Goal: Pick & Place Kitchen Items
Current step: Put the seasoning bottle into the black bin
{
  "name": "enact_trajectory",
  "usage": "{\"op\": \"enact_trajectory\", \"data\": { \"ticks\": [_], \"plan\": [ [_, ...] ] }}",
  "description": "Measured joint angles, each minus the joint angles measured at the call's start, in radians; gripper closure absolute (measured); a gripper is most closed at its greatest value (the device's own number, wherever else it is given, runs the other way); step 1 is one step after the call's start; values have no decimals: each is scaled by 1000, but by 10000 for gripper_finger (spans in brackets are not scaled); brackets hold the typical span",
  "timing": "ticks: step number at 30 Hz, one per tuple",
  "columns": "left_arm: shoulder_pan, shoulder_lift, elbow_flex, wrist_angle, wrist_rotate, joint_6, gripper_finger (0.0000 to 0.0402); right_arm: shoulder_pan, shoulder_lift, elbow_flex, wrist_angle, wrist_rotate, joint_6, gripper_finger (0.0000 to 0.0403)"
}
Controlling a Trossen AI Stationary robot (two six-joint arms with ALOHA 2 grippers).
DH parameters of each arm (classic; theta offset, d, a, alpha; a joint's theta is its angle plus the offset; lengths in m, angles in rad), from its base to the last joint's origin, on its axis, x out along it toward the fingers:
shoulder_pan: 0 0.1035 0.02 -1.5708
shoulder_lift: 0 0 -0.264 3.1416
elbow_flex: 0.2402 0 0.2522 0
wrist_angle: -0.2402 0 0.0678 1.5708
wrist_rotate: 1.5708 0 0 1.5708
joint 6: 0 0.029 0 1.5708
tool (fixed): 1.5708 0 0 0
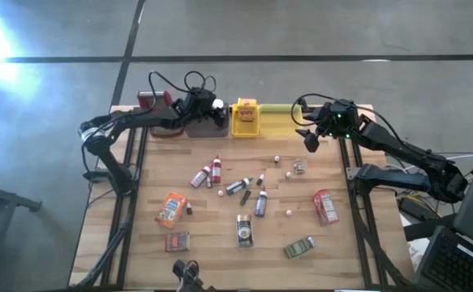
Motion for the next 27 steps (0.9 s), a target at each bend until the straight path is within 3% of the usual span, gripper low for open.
{"op": "enact_trajectory", "data": {
  "ticks": [21, 27],
  "plan": [
    [23, 125, 1, 115, -15, -69, 187, 0, 0, -1, 1, 0, -18, 75],
    [23, 121, 1, 113, -13, -71, 165, 0, 0, -1, 1, 0, -19, 71]
  ]
}}
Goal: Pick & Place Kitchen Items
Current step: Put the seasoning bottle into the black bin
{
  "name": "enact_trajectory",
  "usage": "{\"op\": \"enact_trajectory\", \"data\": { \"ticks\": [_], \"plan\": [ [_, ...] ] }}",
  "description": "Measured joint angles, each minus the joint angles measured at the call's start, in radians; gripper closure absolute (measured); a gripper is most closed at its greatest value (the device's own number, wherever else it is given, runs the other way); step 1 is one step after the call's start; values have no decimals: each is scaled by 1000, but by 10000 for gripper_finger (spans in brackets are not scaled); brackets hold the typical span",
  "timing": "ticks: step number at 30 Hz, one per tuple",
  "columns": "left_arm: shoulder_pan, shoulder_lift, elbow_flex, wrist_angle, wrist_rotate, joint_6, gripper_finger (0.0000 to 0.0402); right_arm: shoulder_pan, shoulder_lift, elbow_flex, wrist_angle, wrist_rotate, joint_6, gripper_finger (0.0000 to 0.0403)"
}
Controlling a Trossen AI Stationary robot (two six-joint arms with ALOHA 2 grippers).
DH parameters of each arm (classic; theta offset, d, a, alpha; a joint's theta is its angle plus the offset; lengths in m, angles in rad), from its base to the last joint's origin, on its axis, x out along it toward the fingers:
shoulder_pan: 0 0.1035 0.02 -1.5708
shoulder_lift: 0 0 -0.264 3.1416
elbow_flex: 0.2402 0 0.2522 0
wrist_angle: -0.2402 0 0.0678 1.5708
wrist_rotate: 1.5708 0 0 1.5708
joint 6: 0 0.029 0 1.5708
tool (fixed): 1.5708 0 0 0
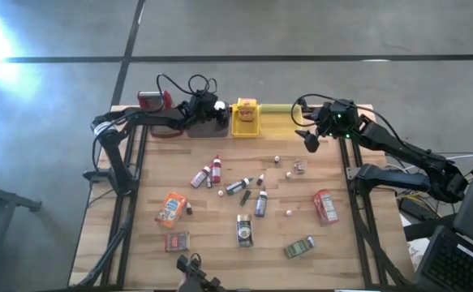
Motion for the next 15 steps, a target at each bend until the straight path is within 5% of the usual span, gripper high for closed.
{"op": "enact_trajectory", "data": {
  "ticks": [15],
  "plan": [
    [1, -3, 15, 1, 2, -7, 116, 0, 0, 0, 0, 0, -2, 106]
  ]
}}
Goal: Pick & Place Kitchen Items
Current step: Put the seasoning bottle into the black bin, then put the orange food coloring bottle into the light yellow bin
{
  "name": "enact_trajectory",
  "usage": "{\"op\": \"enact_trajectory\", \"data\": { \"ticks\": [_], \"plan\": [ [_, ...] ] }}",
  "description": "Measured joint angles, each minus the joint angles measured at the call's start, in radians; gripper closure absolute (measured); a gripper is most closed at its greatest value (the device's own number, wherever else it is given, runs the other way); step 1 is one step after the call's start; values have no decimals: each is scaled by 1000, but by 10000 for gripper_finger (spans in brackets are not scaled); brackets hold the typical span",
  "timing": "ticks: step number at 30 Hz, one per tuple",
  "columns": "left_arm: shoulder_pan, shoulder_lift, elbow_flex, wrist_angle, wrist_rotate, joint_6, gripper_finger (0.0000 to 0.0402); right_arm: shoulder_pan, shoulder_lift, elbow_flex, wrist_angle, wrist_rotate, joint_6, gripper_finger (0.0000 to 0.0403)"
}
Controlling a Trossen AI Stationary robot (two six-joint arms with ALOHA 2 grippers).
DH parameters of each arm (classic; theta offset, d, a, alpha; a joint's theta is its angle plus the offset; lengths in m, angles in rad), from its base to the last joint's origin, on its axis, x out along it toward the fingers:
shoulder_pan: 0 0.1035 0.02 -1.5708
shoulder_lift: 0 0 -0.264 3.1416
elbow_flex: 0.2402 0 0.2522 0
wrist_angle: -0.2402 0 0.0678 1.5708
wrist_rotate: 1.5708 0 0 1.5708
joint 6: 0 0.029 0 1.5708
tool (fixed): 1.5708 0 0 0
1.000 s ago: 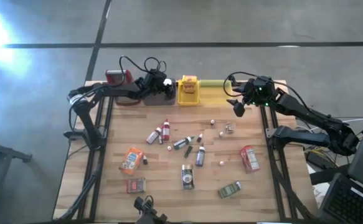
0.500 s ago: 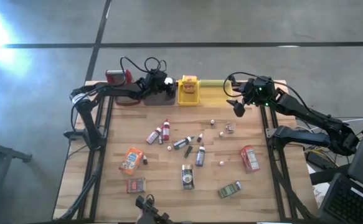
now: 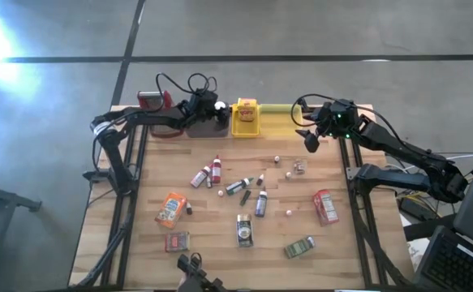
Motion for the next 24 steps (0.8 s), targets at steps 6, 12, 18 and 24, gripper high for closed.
{"op": "enact_trajectory", "data": {
  "ticks": [6, 12, 18, 24],
  "plan": [
    [0, -21, 15, -10, 0, 27, 113, 0, 0, 0, 0, 0, 1, 126],
    [2, -81, 43, -68, 0, 67, 113, 0, 0, 0, 0, 0, 0, 142],
    [2, -180, 59, -127, 0, 105, 113, -1, 0, 0, 0, 0, 0, 157],
    [1, -311, 59, -202, 11, 127, 113, 0, 0, 0, 0, 0, 3, 169]
  ]
}}
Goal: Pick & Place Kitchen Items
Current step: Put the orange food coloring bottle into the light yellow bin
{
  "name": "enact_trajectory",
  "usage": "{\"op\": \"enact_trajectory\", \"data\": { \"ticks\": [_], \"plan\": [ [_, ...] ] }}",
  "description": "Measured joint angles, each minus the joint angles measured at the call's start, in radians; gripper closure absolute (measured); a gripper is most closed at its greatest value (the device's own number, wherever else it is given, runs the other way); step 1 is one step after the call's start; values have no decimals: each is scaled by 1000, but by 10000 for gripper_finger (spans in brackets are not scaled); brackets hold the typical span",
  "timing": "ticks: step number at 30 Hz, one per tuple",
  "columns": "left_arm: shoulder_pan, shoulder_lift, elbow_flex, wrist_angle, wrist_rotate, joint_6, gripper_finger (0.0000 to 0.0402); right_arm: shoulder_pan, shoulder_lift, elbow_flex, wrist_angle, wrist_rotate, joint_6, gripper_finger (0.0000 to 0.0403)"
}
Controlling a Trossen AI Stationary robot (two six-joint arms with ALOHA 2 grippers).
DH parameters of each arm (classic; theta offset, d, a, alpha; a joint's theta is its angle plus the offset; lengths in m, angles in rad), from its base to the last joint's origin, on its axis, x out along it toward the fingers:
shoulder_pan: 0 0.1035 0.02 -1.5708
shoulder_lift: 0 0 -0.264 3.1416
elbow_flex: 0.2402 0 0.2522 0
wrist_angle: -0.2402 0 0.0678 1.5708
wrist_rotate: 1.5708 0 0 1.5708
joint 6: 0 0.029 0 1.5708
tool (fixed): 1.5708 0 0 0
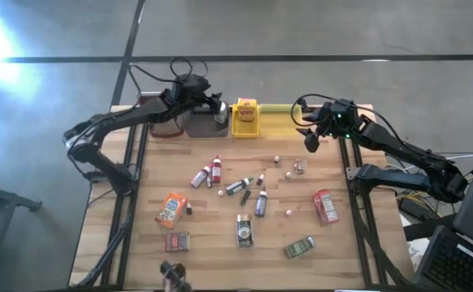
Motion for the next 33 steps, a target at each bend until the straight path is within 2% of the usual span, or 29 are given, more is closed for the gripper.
{"op": "enact_trajectory", "data": {
  "ticks": [10, 21, 33],
  "plan": [
    [-46, -197, 0, -102, 75, 37, 113, 0, 0, 0, 0, 0, -3, 175],
    [-213, -332, 0, -211, 87, 95, 114, 0, 0, 0, 1, 0, -1, 138],
    [-388, -410, -1, -410, 88, 90, 131, 0, 0, 0, 0, 1, -2, 99]
  ]
}}
